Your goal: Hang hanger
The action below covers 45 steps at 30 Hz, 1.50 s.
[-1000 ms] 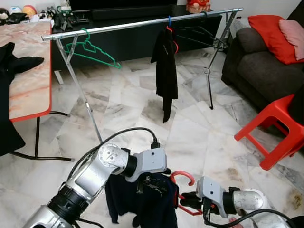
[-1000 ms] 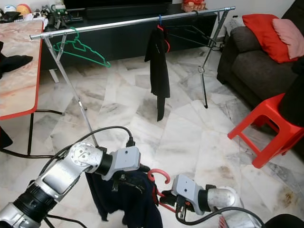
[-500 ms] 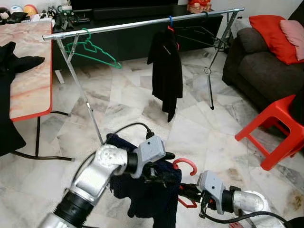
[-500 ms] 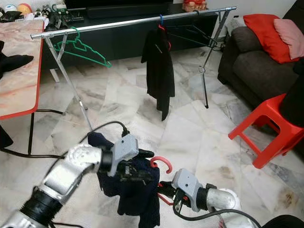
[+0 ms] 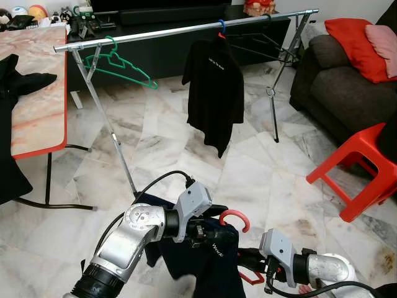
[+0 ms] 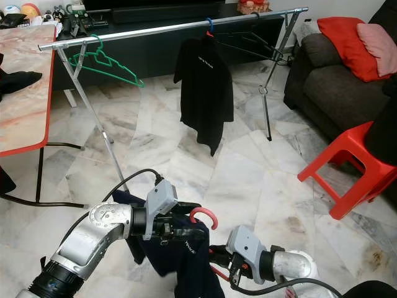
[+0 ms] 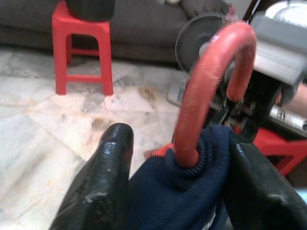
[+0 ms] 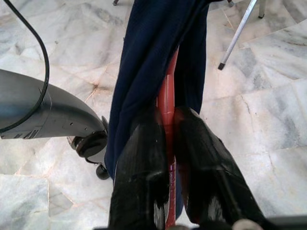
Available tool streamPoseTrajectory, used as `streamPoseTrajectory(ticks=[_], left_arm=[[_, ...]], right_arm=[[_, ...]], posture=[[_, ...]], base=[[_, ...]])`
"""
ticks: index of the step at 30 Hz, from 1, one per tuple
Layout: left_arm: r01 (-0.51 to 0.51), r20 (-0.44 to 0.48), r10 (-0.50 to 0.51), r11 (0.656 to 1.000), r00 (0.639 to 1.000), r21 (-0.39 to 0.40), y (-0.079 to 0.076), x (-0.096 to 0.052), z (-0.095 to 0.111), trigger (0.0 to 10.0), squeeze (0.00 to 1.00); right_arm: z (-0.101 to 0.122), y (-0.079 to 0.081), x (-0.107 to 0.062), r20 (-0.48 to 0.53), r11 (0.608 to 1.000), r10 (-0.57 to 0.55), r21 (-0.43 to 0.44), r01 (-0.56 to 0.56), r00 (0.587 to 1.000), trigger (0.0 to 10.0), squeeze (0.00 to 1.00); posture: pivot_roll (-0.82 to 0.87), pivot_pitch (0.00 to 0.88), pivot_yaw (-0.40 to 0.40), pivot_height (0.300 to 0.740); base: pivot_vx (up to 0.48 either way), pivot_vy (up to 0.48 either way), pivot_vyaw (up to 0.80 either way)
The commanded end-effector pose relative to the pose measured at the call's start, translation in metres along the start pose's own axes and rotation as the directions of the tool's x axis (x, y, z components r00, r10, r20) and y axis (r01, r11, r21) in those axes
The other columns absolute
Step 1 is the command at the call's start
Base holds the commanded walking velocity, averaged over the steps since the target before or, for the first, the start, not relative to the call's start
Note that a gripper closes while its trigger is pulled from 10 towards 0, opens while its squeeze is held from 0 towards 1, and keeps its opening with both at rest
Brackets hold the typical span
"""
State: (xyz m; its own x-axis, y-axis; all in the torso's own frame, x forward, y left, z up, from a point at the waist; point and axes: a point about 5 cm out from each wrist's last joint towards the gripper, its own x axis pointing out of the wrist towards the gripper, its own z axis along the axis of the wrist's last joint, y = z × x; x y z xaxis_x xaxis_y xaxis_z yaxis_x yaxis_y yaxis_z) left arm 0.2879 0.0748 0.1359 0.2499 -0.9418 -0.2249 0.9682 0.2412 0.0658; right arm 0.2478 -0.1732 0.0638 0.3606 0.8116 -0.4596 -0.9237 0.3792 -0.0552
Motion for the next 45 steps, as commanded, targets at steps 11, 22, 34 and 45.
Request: streamPoseTrajectory(ticks=[11, 22, 34, 45], left_arm=[[0.003, -0.121, 0.01, 0.994, 0.993, 0.106, 0.016, -0.025, 0.0, 0.0, 0.0], [0.012, -0.041, -0.01, 0.999, 0.999, 0.037, 0.007, -0.016, 0.0, 0.0, 0.0], [-0.456, 0.071, 0.454, 0.89, 0.888, 0.024, 0.051, -0.052, 0.004, 10.0, 0.0], [-0.681, 0.236, 0.72, 0.694, 0.653, -0.232, 0.067, -0.084, 0.013, 10.0, 1.0]], right_arm=[[0.003, 0.004, -0.007, -0.009, 0.996, 0.087, -0.029, -0.087, 0.996, 0.0, 0.0], [0.009, -0.001, -0.008, 0.002, 0.996, 0.067, -0.063, -0.067, 0.998, 0.0, 0.0], [0.018, -0.019, -0.007, 0.104, 0.991, -0.131, -0.025, 0.134, 0.986, 0.0, 0.0], [0.023, -0.031, -0.005, 0.162, 0.961, -0.277, 0.026, 0.276, 0.947, 0.0, 0.0]], posture=[[-0.02, 0.161, -0.061, 0.74], [-0.03, 0.158, -0.067, 0.74], [-0.02, 0.153, -0.061, 0.74], [-0.02, 0.145, -0.054, 0.74]], base=[[0.0, 0.0, 0.0], [0.0, 0.0, 0.0], [0.0, 0.0, 0.0], [0.0, 0.0, 0.0]])
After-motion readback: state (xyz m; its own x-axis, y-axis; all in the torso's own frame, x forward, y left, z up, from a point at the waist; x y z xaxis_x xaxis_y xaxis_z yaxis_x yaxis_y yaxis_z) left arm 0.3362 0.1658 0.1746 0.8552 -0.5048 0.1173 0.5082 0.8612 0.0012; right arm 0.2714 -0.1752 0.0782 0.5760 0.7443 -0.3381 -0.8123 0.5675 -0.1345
